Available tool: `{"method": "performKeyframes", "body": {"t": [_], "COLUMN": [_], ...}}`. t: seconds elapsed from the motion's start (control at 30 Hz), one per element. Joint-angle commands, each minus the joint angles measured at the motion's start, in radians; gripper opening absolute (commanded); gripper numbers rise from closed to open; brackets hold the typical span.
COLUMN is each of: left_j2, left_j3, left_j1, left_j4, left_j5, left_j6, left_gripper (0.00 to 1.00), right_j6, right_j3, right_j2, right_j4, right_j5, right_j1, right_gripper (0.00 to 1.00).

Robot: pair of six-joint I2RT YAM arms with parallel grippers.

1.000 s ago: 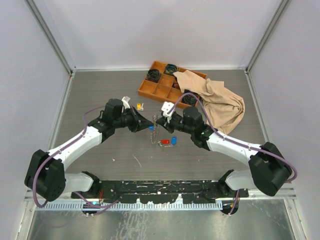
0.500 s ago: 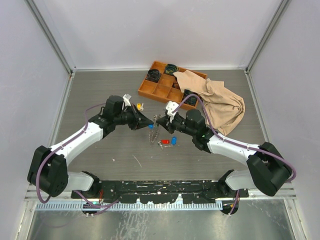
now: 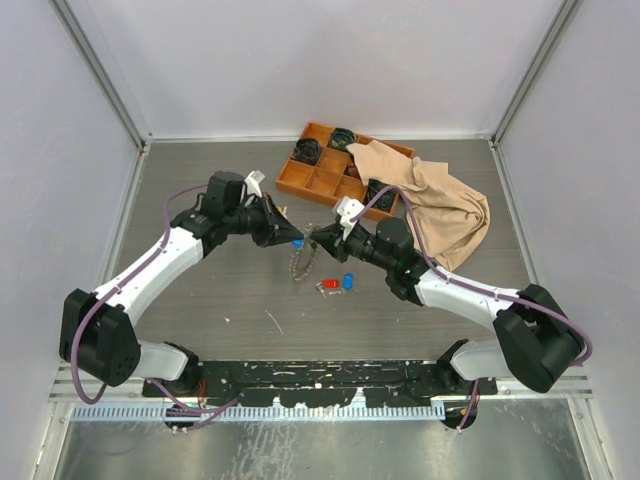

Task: Remove the keys from the keyring

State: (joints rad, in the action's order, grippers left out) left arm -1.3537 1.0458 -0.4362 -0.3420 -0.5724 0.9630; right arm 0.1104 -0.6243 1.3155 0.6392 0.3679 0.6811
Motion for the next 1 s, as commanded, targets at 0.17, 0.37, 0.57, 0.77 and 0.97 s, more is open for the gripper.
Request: {"method": "performKeyframes", "body": {"t": [0.17,0.37,0.57,0.77,0.97], "left_j2": [-0.02,-0.018,-0.041,-0.07,-0.074], "left_j3": [0.11,0.139,0.22,0.283,0.288], "left_j1": [0.023,0.022,0.022,0.022,0.014], "left_j4": [-0.085,-0.157,-0.293,-0.384,-0.396], "left_j5": [-0.048,-0.057,-0.084,-0.135,-0.178], "left_j6": [-0.113,-0.171,-0.296,-0.391,-0.426], "left_gripper": [0.0,0.0,0.0,0.0,0.0], "right_j6": [-0.007,0.036,0.167,0.119,0.065], "right_j3": [-0.042,-0.123,-0.198,-0.22,-0.193], "right_j2": [-0.007,-0.019,-0.025,0.008,-0.016], "right_j4": [-0.013,-0.16,-0.349,-0.377,-0.312], "right_j5": [0.027,0.241,0.45,0.609,0.592], "right_j1": [-0.021,-0.056,-0.102,-0.114,-0.111], "right_gripper": [0.28,0.49,0.7,0.72,0.72]}}
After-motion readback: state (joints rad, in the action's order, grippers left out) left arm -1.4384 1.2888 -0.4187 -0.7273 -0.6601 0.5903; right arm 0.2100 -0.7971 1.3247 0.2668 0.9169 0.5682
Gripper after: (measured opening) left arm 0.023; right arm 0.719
